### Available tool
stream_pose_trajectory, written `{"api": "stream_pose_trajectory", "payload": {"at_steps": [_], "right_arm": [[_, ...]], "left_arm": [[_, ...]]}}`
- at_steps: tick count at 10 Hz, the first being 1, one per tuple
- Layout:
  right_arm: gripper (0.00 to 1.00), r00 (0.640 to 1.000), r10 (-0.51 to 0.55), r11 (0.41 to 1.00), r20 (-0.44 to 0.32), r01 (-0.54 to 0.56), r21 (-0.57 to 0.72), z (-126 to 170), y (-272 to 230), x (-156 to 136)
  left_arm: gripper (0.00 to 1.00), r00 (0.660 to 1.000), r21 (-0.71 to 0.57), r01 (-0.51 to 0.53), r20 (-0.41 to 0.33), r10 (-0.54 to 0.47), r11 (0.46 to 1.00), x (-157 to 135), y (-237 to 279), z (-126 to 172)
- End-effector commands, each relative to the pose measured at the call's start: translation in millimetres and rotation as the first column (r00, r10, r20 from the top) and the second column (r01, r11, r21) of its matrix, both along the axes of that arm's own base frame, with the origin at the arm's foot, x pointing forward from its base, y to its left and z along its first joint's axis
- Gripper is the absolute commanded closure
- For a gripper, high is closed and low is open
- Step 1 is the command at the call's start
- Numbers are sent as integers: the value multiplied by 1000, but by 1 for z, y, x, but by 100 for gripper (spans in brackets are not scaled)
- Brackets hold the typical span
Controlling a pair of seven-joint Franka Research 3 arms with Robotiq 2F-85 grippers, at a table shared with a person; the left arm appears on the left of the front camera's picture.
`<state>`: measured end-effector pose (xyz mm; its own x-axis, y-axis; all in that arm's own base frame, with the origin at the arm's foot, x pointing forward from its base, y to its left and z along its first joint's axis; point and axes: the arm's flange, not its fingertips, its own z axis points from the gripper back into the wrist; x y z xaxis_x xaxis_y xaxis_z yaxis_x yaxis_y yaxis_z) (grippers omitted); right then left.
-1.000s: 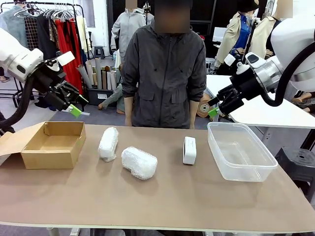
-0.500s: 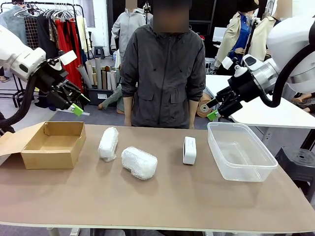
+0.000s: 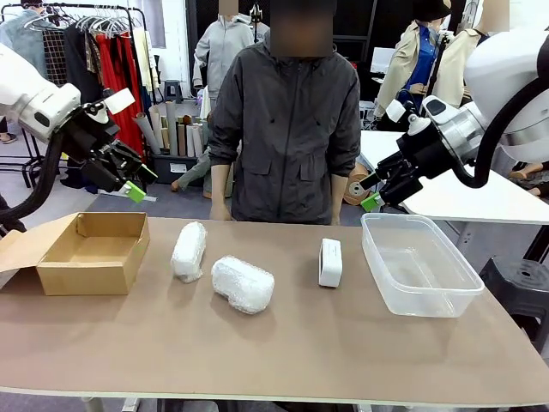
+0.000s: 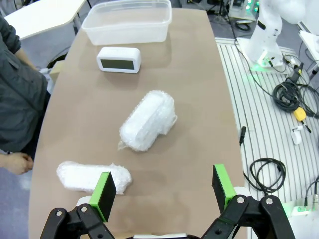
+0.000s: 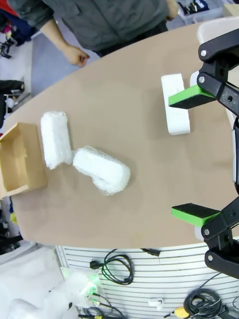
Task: Separate and place wrapped and unwrapped clocks.
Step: Pick up the Digital clock indicated by the person.
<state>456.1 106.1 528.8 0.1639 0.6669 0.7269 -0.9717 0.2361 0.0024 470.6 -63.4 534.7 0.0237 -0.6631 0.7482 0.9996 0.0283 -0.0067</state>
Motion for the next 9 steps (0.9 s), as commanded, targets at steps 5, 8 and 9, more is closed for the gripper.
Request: {"api": "stream_pose_trajectory", "payload": {"at_steps": [5, 8, 9], "right_arm": [[0, 1000, 9, 1000, 3, -9, 3, 2, 0, 1], [0, 1000, 9, 1000, 3, -9, 3, 2, 0, 1], [0, 1000, 9, 1000, 3, -9, 3, 2, 0, 1]], "left_arm": [[0, 1000, -5, 6, -1, -6, 1000, -1, 1, 1], [0, 1000, -5, 6, -1, -6, 1000, -1, 1, 1], [0, 1000, -5, 6, -1, -6, 1000, -1, 1, 1]]}}
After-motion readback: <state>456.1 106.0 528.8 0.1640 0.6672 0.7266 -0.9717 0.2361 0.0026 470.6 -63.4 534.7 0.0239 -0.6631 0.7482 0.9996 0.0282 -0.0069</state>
